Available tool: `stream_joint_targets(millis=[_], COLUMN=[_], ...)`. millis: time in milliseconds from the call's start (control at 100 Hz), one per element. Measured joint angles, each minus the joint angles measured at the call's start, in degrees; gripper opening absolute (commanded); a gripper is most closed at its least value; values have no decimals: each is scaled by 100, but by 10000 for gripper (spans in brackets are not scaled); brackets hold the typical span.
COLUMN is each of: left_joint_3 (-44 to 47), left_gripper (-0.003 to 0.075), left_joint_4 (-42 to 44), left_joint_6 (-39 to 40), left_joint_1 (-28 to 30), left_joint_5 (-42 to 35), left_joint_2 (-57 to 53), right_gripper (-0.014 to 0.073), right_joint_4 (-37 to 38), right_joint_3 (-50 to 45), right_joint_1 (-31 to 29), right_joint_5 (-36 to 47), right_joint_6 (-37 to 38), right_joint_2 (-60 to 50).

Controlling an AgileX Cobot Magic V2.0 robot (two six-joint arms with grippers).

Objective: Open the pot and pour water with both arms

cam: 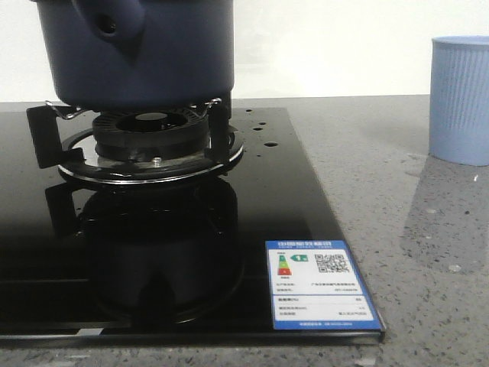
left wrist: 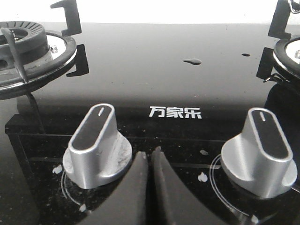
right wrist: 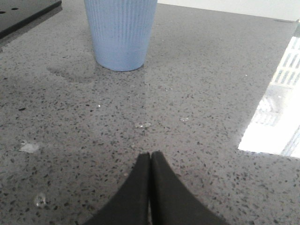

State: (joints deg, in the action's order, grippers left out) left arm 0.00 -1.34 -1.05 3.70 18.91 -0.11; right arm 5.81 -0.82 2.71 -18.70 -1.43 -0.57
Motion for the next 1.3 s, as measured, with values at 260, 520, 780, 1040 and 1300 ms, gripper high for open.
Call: stream_joint_targets(millis=[260,520,780,1040,1300], left_joint_3=[0,0,0,0,0], left_gripper=[-20,-20,-20,-20,-20], left_joint_4=[0,0,0,0,-106], left_joint_6=[0,0,0,0,0], left_joint_1=[0,0,0,0,0], left_joint_5=[0,0,0,0,-163], left_joint_2=[0,0,0,0,0], right_gripper=[-66,-66,-66,-66,-66], right_joint_4=[0,0,0,0,-167], right_joint_3=[0,0,0,0,0], right_joint_1=[0,0,0,0,0], right_joint_5=[0,0,0,0,353], right_joint_6=[0,0,0,0,0], right_joint_2=[0,0,0,0,0])
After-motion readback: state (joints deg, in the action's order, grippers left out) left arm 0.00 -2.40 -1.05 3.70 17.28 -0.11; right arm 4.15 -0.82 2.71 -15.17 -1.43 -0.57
